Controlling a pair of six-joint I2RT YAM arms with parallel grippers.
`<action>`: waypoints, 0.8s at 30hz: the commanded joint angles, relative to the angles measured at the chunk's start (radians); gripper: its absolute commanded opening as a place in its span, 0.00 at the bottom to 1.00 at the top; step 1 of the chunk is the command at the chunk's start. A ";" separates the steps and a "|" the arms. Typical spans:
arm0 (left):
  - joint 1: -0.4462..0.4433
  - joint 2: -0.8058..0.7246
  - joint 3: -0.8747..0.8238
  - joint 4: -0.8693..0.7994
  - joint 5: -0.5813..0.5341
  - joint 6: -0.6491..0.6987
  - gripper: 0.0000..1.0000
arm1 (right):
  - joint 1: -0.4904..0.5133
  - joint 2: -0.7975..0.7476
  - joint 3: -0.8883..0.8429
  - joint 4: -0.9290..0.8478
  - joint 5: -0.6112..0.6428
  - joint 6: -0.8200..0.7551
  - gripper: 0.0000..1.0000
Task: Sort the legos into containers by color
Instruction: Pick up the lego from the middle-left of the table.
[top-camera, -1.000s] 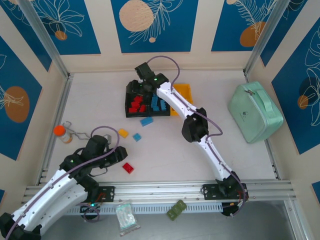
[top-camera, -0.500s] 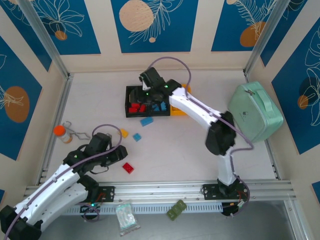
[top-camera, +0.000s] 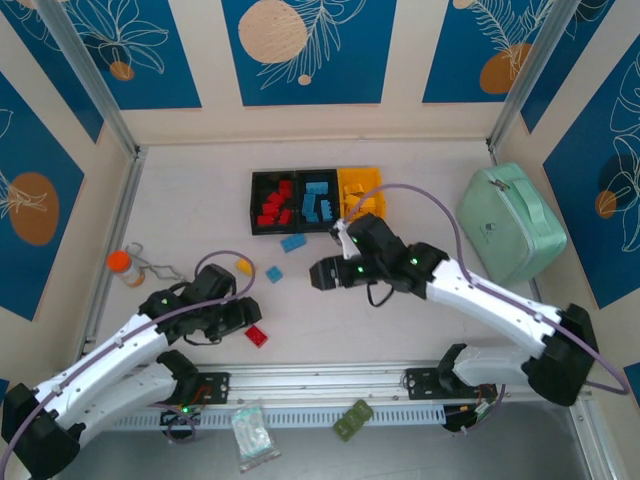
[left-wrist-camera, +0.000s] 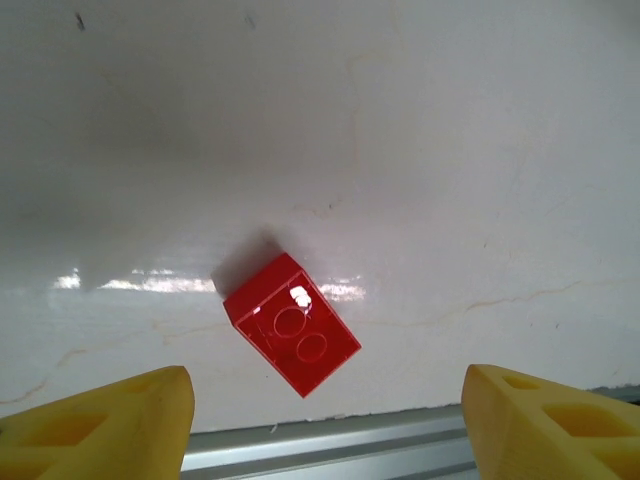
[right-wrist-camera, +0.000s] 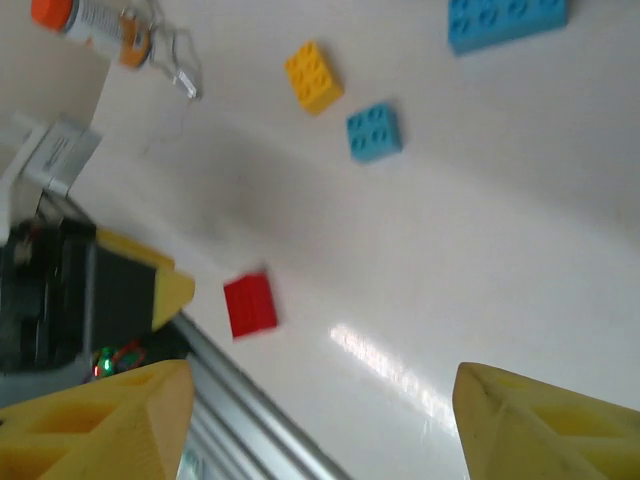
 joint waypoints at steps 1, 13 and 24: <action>-0.042 0.011 -0.045 0.026 0.000 -0.101 0.72 | 0.021 -0.118 -0.106 -0.003 -0.054 0.038 0.70; -0.117 0.213 -0.045 0.119 -0.031 -0.196 0.72 | 0.028 -0.301 -0.286 0.025 -0.025 0.146 0.70; -0.121 0.400 -0.013 0.195 -0.033 -0.180 0.50 | 0.035 -0.292 -0.340 0.085 -0.033 0.171 0.69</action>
